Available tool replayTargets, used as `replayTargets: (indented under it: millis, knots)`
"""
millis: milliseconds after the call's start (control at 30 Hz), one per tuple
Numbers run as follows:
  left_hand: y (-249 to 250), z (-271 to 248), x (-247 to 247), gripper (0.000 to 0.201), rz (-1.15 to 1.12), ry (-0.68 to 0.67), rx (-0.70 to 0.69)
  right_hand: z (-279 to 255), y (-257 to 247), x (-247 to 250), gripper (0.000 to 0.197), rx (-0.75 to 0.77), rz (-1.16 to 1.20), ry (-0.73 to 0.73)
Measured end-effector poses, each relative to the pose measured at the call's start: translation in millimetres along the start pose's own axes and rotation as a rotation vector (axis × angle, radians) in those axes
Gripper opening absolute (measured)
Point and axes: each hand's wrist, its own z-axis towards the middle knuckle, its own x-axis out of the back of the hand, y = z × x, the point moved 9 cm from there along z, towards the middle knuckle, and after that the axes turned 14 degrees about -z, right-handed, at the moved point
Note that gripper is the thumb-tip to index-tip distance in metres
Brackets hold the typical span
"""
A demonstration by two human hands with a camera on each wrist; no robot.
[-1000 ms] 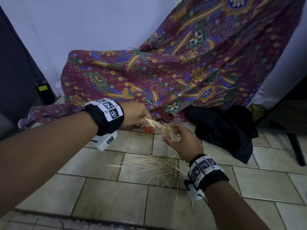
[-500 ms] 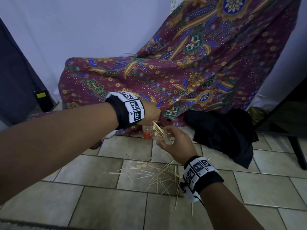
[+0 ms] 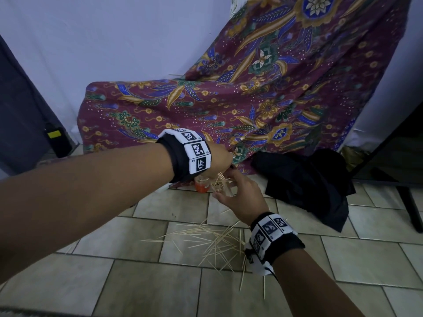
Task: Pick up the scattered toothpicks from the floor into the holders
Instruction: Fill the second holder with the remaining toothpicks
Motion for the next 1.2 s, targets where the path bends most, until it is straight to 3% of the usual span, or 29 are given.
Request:
replayTargets:
  millis: [67, 200, 433, 700, 833, 967, 1200]
  knots:
    - [-2.9, 0.7, 0.3, 0.036, -0.061, -0.005, 0.013, -0.2, 1.0, -0.2, 0.045, -0.003, 0.005, 0.006]
    - [-14.4, 1.1, 2.0, 0.009, -0.181, 0.015, 0.011, -0.8, 2.9, 2.6, 0.045, -0.007, 0.015, 0.021]
    - [-28.4, -5.5, 11.6, 0.023, -0.530, 0.110, -0.019, -3.3, 5.2, 2.7, 0.049, -0.012, 0.027, 0.026]
    - [-27.5, -10.8, 7.0, 0.022, -0.567, 0.159, -0.057, -6.0, 8.5, -1.4, 0.049, -0.019, 0.033, 0.022]
    - [-30.6, -18.5, 21.2, 0.022, -0.537, 0.246, -0.088, -5.8, 7.3, -1.1, 0.048, -0.021, 0.049, 0.035]
    - [-22.8, -17.9, 17.9, 0.023, -0.507, 0.220, -0.110, -4.2, 5.4, -2.2, 0.049, -0.020, 0.050, 0.036]
    - [-16.2, -17.2, 17.2, 0.024, -0.561, 0.276, -0.228, -3.9, 4.4, 1.4, 0.047, -0.011, 0.072, 0.058]
